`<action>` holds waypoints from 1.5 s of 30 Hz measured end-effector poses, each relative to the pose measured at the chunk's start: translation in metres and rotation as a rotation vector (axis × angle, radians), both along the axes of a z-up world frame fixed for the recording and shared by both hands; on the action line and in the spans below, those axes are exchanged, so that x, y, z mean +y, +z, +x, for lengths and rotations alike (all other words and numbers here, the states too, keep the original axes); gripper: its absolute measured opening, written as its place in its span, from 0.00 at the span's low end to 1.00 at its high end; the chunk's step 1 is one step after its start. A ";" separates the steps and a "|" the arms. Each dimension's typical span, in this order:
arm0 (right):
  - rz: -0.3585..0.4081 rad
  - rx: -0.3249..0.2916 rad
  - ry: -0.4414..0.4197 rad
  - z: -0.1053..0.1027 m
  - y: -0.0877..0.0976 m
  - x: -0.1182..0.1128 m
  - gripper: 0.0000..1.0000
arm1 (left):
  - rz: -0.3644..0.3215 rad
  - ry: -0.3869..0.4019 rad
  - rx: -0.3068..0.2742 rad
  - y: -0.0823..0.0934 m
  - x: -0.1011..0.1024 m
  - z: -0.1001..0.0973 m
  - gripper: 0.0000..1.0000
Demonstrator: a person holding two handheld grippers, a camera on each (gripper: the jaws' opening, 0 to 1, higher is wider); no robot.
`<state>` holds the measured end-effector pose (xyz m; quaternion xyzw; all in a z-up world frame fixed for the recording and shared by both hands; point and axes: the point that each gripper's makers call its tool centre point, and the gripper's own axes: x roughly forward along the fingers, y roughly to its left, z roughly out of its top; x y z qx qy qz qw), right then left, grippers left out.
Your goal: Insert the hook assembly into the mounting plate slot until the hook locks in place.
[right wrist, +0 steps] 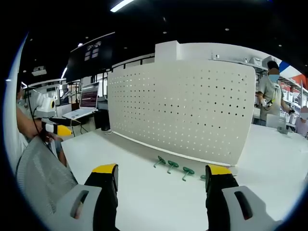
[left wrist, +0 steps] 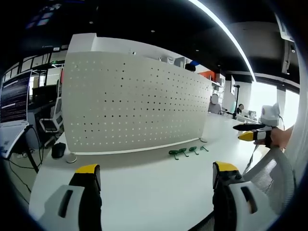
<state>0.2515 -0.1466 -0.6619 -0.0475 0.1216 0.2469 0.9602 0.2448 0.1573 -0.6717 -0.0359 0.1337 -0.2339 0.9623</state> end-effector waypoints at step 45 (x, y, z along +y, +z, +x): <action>-0.022 0.027 0.005 0.012 0.000 -0.003 0.68 | 0.121 -0.160 0.051 -0.006 -0.021 0.035 0.85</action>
